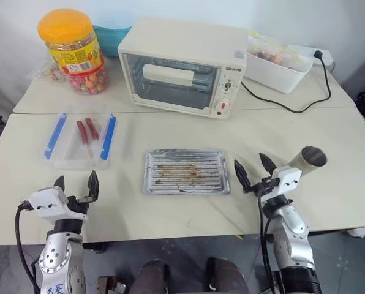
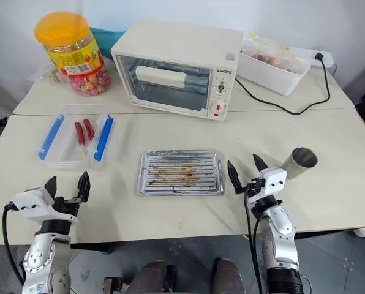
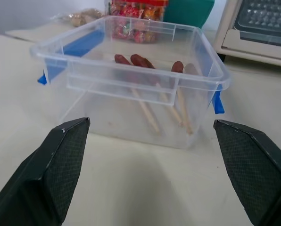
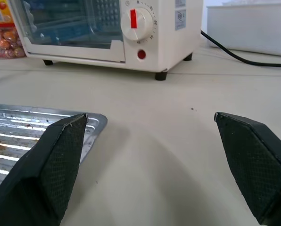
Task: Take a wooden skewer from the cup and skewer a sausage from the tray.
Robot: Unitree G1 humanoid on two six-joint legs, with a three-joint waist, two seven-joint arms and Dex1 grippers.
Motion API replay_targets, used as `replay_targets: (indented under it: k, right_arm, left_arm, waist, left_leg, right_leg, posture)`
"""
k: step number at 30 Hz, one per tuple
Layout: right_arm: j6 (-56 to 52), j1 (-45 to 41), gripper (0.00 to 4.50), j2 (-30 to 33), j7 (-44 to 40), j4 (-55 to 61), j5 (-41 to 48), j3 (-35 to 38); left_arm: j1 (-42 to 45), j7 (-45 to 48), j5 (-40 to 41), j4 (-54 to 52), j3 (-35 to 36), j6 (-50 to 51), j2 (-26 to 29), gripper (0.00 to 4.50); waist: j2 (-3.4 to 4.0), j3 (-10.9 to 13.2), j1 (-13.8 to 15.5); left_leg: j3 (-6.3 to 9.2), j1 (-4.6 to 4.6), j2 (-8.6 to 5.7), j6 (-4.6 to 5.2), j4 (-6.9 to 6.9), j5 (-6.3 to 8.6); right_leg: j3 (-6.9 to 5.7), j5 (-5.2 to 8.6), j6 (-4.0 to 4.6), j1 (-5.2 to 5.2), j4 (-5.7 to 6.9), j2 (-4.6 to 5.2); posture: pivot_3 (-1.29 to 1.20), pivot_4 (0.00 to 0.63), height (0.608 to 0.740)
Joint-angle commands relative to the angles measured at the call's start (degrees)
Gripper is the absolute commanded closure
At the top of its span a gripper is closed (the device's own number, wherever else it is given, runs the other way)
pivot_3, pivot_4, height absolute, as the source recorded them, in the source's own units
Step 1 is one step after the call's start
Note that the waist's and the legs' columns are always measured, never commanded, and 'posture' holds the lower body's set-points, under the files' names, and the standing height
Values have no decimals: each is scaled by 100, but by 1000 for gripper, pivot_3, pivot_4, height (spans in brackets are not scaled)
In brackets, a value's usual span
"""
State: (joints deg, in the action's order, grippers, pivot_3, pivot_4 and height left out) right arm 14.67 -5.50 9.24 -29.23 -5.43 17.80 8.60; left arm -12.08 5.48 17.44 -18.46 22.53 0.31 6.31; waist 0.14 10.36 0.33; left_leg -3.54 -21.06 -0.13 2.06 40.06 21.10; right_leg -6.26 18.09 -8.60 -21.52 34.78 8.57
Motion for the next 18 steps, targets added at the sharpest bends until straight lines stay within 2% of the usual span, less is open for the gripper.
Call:
replay_targets:
  k: [1, 18]
  right_arm:
    - [0, 26, 0, 13, -96, 42, 72, -82]
    - [27, 112, 0, 37, -175, 72, 104, -148]
  left_arm:
    - [-76, 12, 25, -37, 102, -159, 32, 41]
    - [92, 263, 83, 363, 75, -360, 125, 41]
  waist:
    - [0, 0, -26]
    - [0, 0, -41]
  left_leg:
    - [1, 0, 0, 0, 0, 0]
    - [2, -1, 0, 0, -2, 0]
  right_leg:
    - [0, 0, 0, 0, 1, 0]
    - [-1, 0, 0, 0, 0, 0]
  posture:
    - [0, 150, 740]
    - [0, 150, 740]
